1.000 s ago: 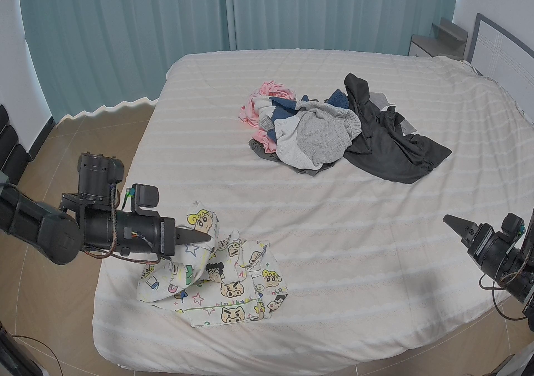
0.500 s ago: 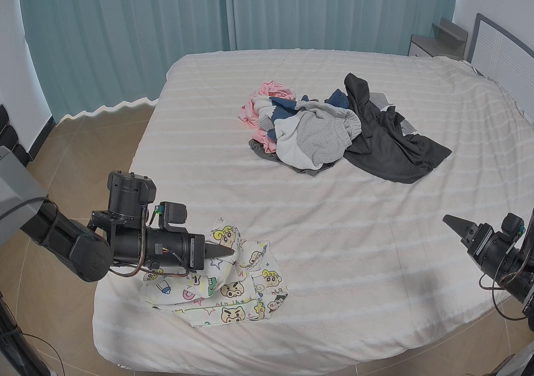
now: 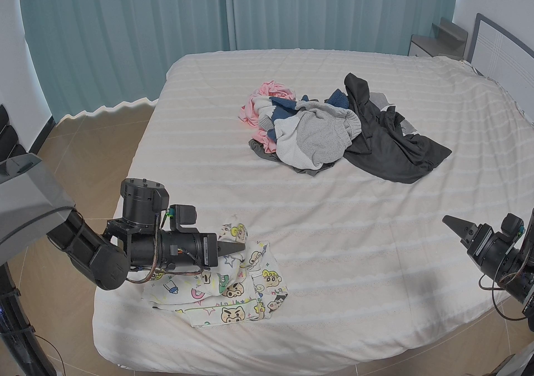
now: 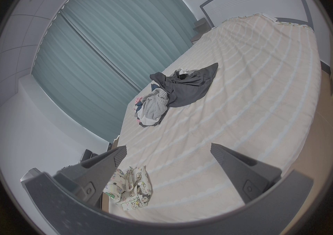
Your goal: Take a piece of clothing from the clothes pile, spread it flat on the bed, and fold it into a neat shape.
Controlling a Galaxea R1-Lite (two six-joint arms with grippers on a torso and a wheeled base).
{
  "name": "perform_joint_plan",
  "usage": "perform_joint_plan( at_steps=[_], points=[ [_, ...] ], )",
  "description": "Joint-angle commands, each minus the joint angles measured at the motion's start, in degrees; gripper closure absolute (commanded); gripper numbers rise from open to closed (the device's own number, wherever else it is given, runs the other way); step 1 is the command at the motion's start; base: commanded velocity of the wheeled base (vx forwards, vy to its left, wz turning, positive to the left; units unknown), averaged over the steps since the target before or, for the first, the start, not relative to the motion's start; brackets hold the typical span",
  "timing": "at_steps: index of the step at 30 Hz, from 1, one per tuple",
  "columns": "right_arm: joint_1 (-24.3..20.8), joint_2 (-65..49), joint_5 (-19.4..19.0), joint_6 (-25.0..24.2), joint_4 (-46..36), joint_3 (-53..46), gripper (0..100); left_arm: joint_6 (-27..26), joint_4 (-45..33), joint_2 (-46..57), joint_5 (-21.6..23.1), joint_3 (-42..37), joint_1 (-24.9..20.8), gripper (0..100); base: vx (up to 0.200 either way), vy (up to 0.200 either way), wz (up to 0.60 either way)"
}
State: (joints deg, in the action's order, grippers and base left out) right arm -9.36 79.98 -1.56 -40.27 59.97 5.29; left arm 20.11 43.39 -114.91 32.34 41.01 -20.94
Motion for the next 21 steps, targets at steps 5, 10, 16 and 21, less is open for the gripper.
perform_joint_plan(
  at_steps=[5, 10, 16, 21],
  points=[
    [0.0, 0.1, 0.0, -0.1, 0.0, 0.0, 0, 1.7, 3.0, -2.0, -3.3, -0.1, -0.5, 0, 0.000, 0.000, 0.00],
    [0.0, 0.2, 0.0, -0.1, 0.0, -0.1, 0, 3.4, 6.4, -1.5, -5.7, -0.1, 0.1, 0, 0.000, 0.000, 0.00],
    [-1.8, -0.3, 0.1, -0.1, 0.0, -0.4, 0, 12.2, 10.5, 6.5, -7.2, -3.0, 6.5, 0, 0.000, 0.000, 0.00],
    [-10.1, 0.4, 0.7, -0.1, -0.6, 2.5, 0, 16.4, 10.7, 17.0, 4.7, -12.7, 19.4, 0, 0.000, 0.000, 0.00]
  ],
)
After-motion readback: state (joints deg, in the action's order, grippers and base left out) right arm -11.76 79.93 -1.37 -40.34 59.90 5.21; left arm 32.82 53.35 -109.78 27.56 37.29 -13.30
